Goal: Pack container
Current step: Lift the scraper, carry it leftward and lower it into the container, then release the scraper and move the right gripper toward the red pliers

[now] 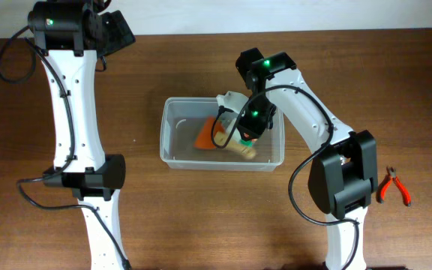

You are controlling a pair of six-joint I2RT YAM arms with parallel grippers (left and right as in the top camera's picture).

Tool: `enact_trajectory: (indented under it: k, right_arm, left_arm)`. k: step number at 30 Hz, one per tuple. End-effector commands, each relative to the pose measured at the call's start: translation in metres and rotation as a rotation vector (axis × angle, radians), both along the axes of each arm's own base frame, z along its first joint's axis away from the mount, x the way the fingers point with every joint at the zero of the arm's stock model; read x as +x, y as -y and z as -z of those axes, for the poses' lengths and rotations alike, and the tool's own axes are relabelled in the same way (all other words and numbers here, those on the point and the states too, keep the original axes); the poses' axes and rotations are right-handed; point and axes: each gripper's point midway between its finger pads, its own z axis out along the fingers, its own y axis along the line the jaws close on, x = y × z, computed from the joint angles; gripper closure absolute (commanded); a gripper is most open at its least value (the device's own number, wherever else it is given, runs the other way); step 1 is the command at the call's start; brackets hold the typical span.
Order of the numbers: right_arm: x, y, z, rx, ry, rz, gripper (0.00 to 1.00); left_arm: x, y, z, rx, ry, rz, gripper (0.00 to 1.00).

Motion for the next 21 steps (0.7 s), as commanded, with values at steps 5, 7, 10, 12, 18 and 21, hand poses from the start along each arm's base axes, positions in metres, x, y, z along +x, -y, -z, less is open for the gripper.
enact_trajectory:
  k: [5, 7, 10, 12, 18, 21]
  right_arm:
    - [-0.001, 0.007, 0.008, -0.052, -0.003, -0.004, 0.73]
    - [-0.001, 0.008, 0.008, -0.052, -0.004, -0.003, 0.73]
    - [-0.004, 0.009, 0.004, -0.057, -0.017, 0.0, 0.72]
    - [-0.008, 0.01, -0.01, -0.063, -0.029, 0.0, 0.48]
    - [0.002, 0.01, -0.072, -0.04, 0.034, 0.067, 0.01]
    - [0.014, 0.027, -0.108, -0.07, 0.11, 0.216, 0.01]
  left_arm:
    - [-0.005, -0.002, -0.014, 0.009, 0.033, 0.003, 0.01]
    - [-0.005, -0.002, -0.015, 0.009, 0.033, 0.002, 0.01]
    - [-0.005, -0.002, -0.015, 0.009, 0.033, 0.002, 0.01]
    - [-0.005, -0.002, -0.015, 0.009, 0.033, 0.002, 0.01]
    - [-0.005, -0.002, -0.015, 0.009, 0.033, 0.002, 0.01]
    - [-0.005, -0.002, -0.015, 0.009, 0.033, 0.002, 0.01]
